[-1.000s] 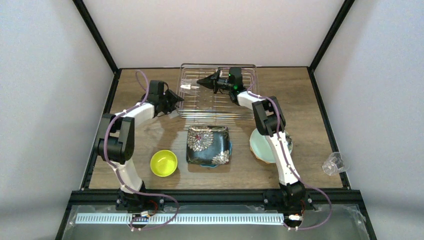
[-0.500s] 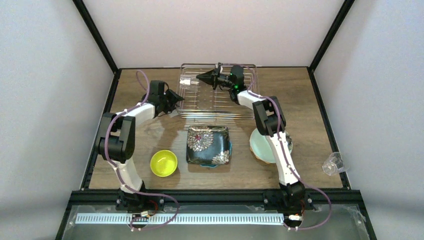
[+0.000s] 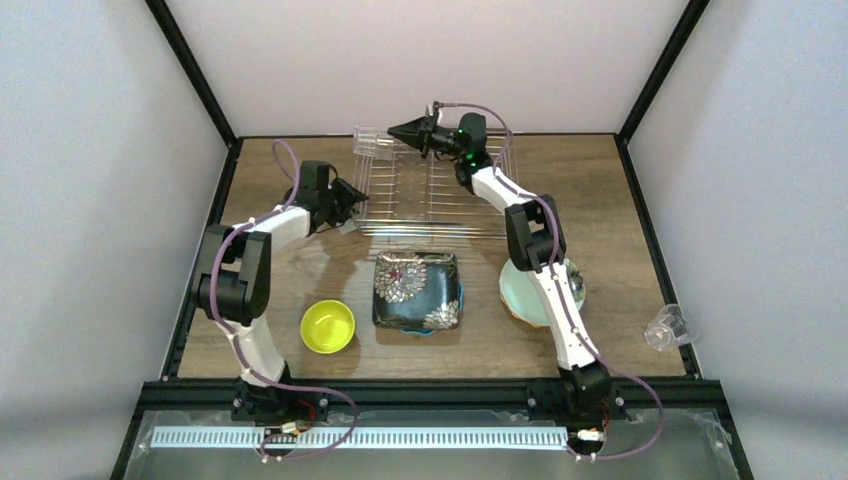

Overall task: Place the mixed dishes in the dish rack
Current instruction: Place the cup on the dish rack.

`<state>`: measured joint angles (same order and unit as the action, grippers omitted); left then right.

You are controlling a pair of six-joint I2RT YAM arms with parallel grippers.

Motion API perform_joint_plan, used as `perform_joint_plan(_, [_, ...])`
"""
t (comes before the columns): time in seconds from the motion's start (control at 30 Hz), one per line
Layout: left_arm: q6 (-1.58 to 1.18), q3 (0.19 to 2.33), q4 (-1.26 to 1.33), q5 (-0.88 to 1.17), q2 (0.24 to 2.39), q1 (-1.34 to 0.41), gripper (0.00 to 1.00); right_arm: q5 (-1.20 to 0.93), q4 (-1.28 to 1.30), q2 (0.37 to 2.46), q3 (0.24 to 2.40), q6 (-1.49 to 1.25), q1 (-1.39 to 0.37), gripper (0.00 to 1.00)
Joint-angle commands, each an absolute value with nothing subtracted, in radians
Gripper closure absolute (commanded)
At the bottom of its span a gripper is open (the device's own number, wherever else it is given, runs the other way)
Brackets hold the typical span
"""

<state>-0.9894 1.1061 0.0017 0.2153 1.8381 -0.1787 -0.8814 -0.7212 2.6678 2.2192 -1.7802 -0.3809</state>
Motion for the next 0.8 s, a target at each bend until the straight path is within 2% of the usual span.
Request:
perform_joint_plan(0.0, [-1.0,1.093,-0.092,0.202,1.891,-0.179,0.0,-0.873,-0.67,2.737,2.28,-1.768,-0.379,0.99])
perform_joint_plan(0.57, [-0.999,1.109,-0.098,0.21,1.9,-0.179,0.0,-0.865,-0.596,2.826,2.362,-1.757,-0.381,0.99])
perform_joint_plan(0.77, [-0.996,1.117,-0.105,0.213,1.904,-0.179,0.0,-0.86,-0.529,2.823,2.361,-1.712,-0.38,0.89])
